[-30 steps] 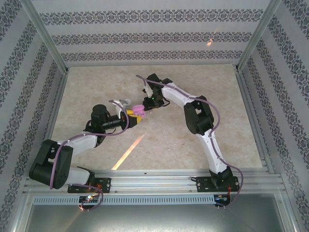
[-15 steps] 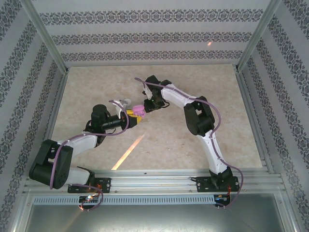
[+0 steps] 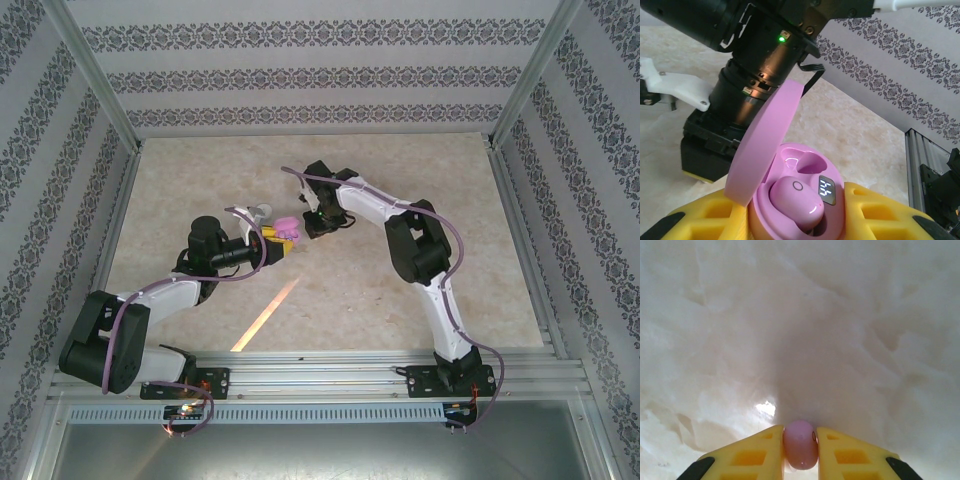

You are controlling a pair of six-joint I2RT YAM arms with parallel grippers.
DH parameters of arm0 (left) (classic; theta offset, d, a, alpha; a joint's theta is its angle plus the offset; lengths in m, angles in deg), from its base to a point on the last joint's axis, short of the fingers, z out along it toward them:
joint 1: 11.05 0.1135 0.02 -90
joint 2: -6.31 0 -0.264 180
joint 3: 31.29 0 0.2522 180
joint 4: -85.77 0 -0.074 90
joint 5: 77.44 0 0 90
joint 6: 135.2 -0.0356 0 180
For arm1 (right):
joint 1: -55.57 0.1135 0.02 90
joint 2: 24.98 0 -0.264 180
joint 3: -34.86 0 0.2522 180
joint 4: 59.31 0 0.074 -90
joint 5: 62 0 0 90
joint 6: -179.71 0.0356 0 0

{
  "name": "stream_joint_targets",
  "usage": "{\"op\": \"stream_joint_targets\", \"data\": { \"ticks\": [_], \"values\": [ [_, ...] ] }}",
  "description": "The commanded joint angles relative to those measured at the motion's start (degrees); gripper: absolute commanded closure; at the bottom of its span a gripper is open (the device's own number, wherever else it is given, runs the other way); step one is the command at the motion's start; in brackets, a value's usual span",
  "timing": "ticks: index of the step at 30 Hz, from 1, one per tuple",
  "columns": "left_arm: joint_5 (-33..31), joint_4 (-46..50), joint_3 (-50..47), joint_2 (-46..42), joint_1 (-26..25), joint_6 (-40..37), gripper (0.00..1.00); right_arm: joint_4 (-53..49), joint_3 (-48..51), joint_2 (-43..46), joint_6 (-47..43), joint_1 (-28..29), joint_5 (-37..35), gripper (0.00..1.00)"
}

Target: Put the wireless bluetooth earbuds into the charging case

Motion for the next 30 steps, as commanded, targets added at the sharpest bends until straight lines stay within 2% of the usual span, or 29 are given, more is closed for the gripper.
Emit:
{"op": "stream_joint_targets", "data": {
  "ticks": [1, 9, 15, 22, 30],
  "values": [
    [0.9, -0.5, 1.0, -1.3, 0.7, -1.2, 0.89, 0.8, 4.0, 6.8, 2.0, 0.6, -2.1, 0.80],
    [2.9, -2.0, 2.1, -0.5, 0.6, 0.4, 0.89, 7.2, 21.5, 26.6, 7.4, 1.7, -5.4, 0.82],
    [2.6, -2.1, 2.7, 0.1, -0.5, 0.1, 0.90, 6.0, 26.6, 39.1, 9.5, 7.2, -14.6, 0.82],
    [2.0, -2.6, 3.6, 0.7, -3.0, 0.4, 0.91, 6.9, 26.2, 45.9, 10.2, 14.1, -19.6, 0.82],
    [2.7, -3.9, 3.1, 0.4, -3.9, 1.8, 0.91, 6.3, 22.5, 44.8, 8.6, 16.9, -17.2, 0.83]
  ]
}}
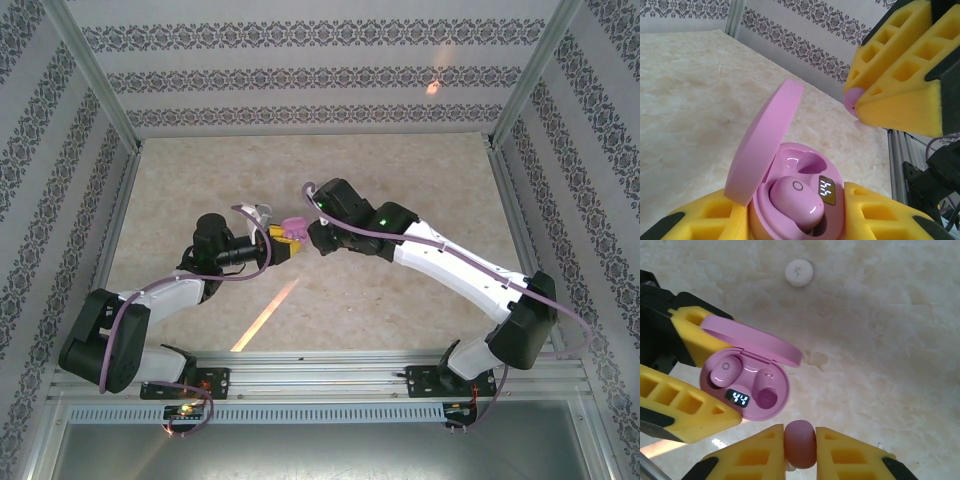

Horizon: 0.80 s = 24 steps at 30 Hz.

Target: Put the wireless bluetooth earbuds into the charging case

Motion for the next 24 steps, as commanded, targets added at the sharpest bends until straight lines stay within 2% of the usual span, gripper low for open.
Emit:
{"op": "stream_joint_targets", "data": {
  "ticks": [1, 13, 24],
  "values": [
    [1.4, -3.4, 1.0, 0.1, -0.7, 1.1, 0.91, -0.4, -2.7, -1.1, -1.0, 0.8, -0.2, 0.83],
    [1.5, -4.8, 0.4, 0.3, -2.0, 2.2, 0.91, -2.4, -6.8, -5.9, -2.0, 0.9, 2.2, 0.83],
    [1.2, -4.8, 0.4, -0.1, -2.0, 2.4, 0.91, -3.4, -6.1, -8.2, -2.1, 0.9, 3.7, 0.82]
  ]
}}
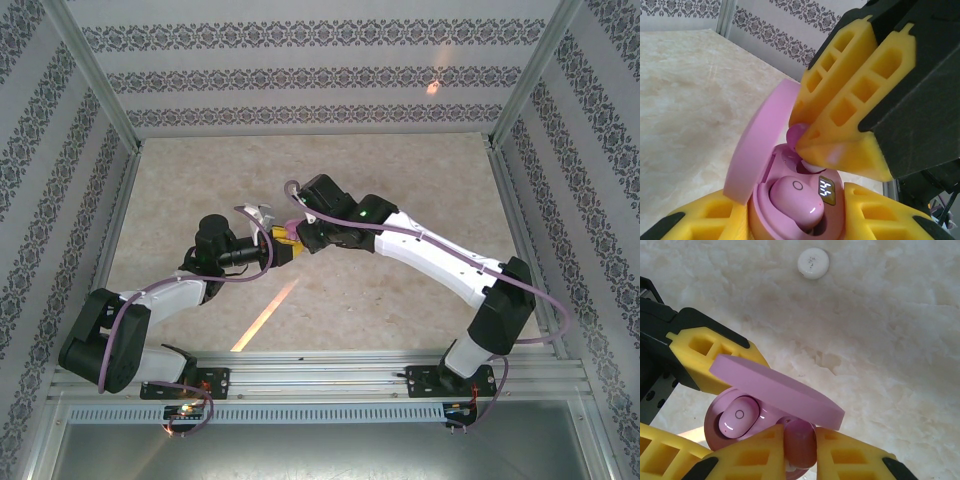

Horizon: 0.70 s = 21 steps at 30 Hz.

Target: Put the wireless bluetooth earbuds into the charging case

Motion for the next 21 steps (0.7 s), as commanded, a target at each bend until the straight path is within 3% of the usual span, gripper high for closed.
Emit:
{"op": "stream_joint_targets", "data": {
  "ticks": [1, 21],
  "values": [
    [1.0, -3.6, 0.3, -0.2, -0.6, 1.0, 0.91, -1.9, -0.9, -1.1, -0.8, 0.6, 1.5, 0.81],
    [0.7, -1.0, 0.0, -2.5, -0.6, -0.1, 0.91, -3.5, -2.6, -0.6, 0.0, 0.6, 3.2, 0.68]
  ]
}}
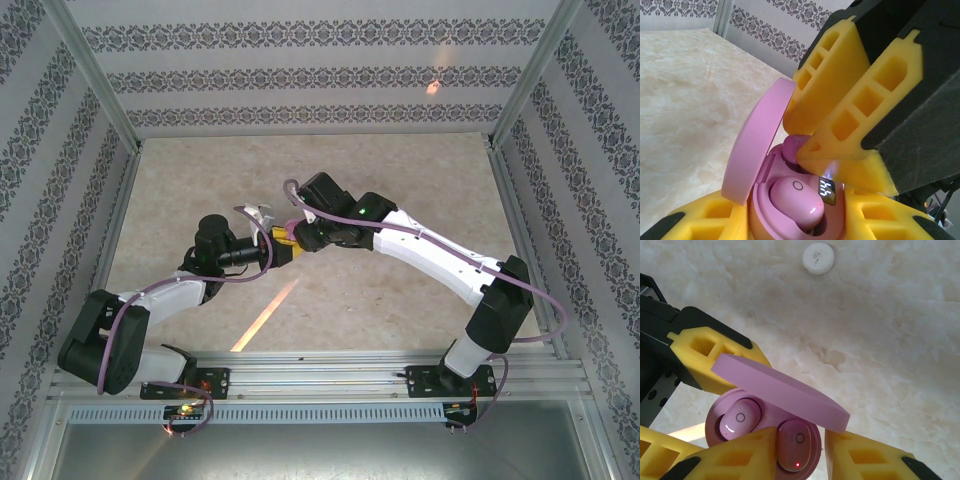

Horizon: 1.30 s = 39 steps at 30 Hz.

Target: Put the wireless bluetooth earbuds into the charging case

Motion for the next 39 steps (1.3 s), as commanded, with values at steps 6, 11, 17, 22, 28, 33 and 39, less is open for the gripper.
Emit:
{"op": "stream_joint_targets", "data": {
  "ticks": [6, 11, 17, 22, 28, 33, 39],
  "values": [
    [0.3, -0.4, 0.5, -1.5, -0.6, -1.1, 0.91, -2.5, -3.6, 1.9, 1.1, 0.6, 2.6, 0.64],
    [0.8, -0.3, 1.4, -1.3, -0.6, -1.0, 0.90, -0.1, -3.2, 7.5, 2.1, -0.4, 3.0, 0.62],
    [1.5, -1.6, 2.0, -1.9, -0.8, 0.5, 0.91, 7.2, 4.1, 15.1, 9.9, -7.2, 9.7, 0.57],
    [1.8, -2.1, 2.6, -2.4, -1.9, 1.1, 0.91, 14.2, 10.1, 17.5, 16.9, -12.9, 17.5, 0.52],
    [1.8, -1.5, 3.9, -3.5, -3.0, 1.5, 0.90, 20.0, 14.8, 15.9, 23.5, -15.2, 24.9, 0.43],
    [1.6, -0.7, 4.8, -3.8, -3.8, 0.5, 0.90, 27.0, 20.1, 15.9, 30.2, -16.7, 29.3, 0.38],
    [1.7, -0.3, 6.0, -3.0, -4.7, 1.0, 0.90, 30.6, 23.0, 15.5, 33.6, -17.0, 32.8, 0.35]
  ]
}}
